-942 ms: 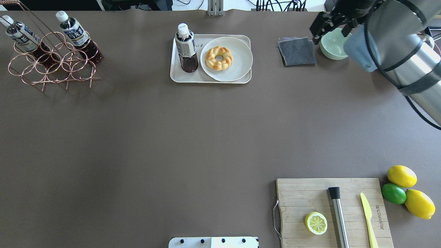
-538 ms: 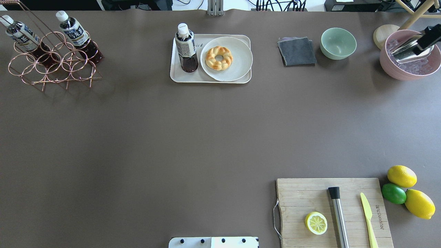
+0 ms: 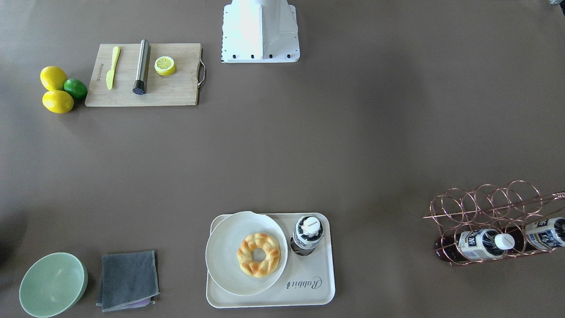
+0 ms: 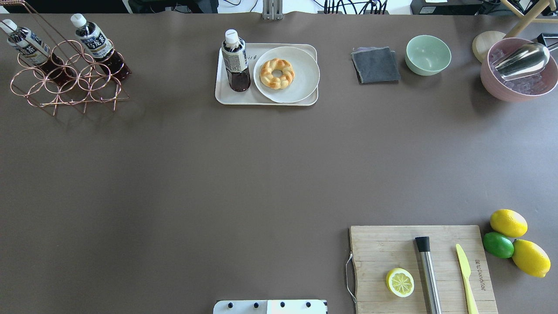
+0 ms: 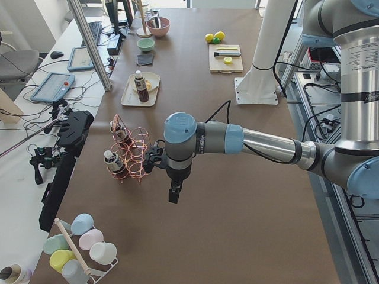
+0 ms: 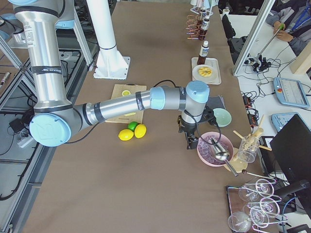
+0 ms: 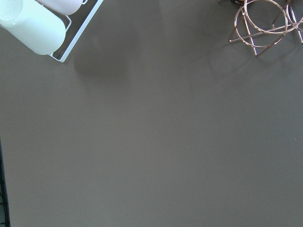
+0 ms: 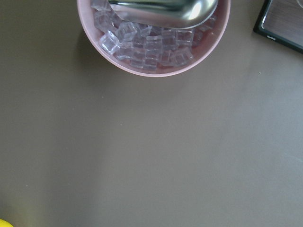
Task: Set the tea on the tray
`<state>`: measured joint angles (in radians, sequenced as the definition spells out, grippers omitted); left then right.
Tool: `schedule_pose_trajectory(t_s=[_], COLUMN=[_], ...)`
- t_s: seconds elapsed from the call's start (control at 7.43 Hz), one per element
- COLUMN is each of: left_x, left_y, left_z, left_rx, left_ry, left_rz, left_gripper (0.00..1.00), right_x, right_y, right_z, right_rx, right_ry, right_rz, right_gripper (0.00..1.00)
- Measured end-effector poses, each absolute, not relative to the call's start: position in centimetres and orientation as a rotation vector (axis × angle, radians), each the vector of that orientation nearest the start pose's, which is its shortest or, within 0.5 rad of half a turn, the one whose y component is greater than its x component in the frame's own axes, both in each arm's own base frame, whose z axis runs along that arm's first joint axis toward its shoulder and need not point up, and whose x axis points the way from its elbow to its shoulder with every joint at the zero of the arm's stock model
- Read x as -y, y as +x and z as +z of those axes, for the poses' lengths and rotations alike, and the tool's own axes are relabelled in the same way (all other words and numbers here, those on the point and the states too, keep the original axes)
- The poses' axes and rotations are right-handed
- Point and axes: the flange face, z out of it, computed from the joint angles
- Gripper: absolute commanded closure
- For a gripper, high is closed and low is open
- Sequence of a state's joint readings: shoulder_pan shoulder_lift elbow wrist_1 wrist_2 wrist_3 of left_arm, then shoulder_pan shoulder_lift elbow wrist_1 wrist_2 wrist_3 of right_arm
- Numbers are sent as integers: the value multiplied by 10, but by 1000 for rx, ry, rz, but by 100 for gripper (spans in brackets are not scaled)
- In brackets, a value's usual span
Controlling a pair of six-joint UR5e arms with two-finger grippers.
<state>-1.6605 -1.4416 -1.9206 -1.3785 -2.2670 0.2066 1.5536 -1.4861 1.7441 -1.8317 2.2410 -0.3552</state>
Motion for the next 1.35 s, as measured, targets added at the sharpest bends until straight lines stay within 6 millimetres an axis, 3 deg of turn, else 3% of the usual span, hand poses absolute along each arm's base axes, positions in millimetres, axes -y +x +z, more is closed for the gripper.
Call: schedule_pose_trajectory(t_s=[0.27, 0.54, 0.67, 0.94, 1.35], left_x=[408, 386, 375, 365, 366], left_y=[-108, -119, -124, -125, -128], left_z=[604, 644, 651, 655, 634], left_rx=[-695, -713, -716, -718, -707], left_ry=[74, 28, 22, 21, 82], left_rz=[104, 46, 26, 18, 31], left_gripper=[3, 3, 3, 3, 3], right_x=[493, 487, 485, 482, 478], right_y=[96, 111, 113, 113, 112], right_z=[585, 588, 590, 592, 591], right_rx=[664, 664, 661, 662, 663], right_ry=[100, 106, 102, 95, 97], right_rz=[-296, -266, -261, -257, -258], right_gripper=[1, 1, 1, 0, 0])
